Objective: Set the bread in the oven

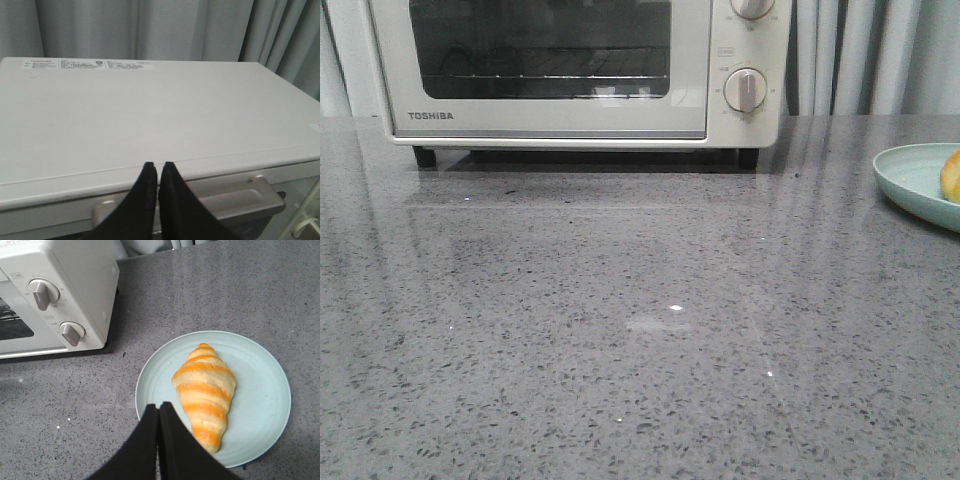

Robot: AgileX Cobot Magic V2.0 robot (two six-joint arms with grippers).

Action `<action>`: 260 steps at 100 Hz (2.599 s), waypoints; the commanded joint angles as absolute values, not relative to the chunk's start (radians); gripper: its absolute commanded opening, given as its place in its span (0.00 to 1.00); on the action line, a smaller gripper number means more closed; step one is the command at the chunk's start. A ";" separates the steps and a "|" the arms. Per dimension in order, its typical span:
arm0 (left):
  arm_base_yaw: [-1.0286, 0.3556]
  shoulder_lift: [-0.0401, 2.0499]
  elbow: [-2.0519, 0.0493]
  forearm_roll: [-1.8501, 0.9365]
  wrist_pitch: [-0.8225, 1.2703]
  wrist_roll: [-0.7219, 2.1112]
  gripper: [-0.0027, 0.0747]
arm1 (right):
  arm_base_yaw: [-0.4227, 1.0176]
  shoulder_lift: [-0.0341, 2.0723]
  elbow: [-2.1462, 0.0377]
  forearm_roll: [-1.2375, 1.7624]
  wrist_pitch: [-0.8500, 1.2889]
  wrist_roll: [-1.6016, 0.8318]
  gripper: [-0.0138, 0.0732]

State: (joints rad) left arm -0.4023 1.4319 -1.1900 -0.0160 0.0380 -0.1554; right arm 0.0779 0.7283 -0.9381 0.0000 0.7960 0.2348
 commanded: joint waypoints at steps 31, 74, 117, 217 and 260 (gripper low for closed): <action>-0.411 1.469 -1.232 -0.016 -0.083 -0.155 0.01 | 0.078 0.731 -0.973 -0.008 0.741 0.222 0.09; -0.411 1.481 -1.232 -0.016 0.072 -0.155 0.01 | 0.078 0.731 -0.973 -0.008 0.745 0.222 0.09; -0.511 1.310 -1.011 -0.061 0.140 -0.141 0.01 | 0.078 0.724 -0.973 -0.008 0.832 0.222 0.09; -0.385 0.170 -0.866 0.139 0.660 -0.202 0.01 | 0.078 0.925 -0.977 -0.011 0.865 0.220 0.12; -0.348 0.181 -0.866 0.163 0.695 -0.202 0.01 | 0.078 1.159 -0.977 -0.046 0.667 0.191 0.57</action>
